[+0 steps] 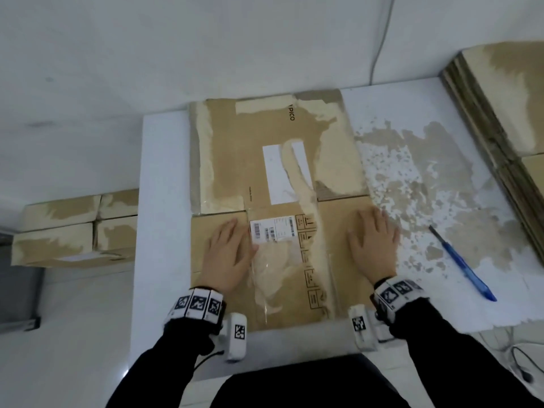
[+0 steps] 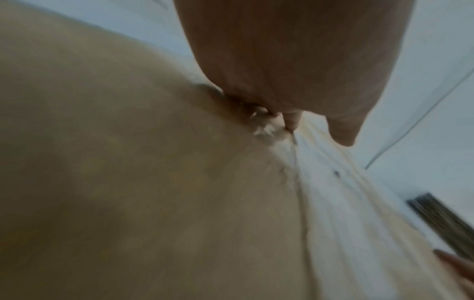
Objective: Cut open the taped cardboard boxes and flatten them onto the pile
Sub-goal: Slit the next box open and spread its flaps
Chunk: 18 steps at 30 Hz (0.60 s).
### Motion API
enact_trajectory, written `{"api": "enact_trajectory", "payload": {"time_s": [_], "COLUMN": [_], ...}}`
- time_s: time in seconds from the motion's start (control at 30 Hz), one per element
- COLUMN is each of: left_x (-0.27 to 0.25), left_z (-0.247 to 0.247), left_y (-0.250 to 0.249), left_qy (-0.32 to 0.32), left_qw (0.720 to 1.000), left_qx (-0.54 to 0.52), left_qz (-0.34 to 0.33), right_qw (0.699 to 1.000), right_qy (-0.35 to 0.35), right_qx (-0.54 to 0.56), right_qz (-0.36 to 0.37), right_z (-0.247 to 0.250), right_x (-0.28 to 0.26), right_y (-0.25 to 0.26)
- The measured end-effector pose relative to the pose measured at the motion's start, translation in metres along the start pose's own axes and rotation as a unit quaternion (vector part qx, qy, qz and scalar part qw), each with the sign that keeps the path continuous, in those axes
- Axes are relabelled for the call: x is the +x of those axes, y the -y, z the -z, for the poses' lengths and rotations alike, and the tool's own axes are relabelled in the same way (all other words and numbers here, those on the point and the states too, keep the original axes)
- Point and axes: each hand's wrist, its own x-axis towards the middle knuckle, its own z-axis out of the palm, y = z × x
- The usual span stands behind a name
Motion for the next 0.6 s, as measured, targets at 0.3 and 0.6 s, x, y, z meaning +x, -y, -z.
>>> {"api": "enact_trajectory", "payload": {"time_s": [0.3, 0.6], "left_x": [0.184, 0.214], "left_z": [0.047, 0.024], "left_y": [-0.050, -0.025], "left_qy": [-0.003, 0.056], "left_qw": [0.997, 0.993], "left_qx": [0.080, 0.108], "left_qz": [-0.007, -0.005], "right_qw": [0.968, 0.959], "right_qy": [0.091, 0.138], "right_qx": [-0.107, -0.127], "right_qz": [0.210, 0.213], "right_z": [0.007, -0.022], "right_x": [0.148, 0.175], "right_y": [0.159, 0.155]}}
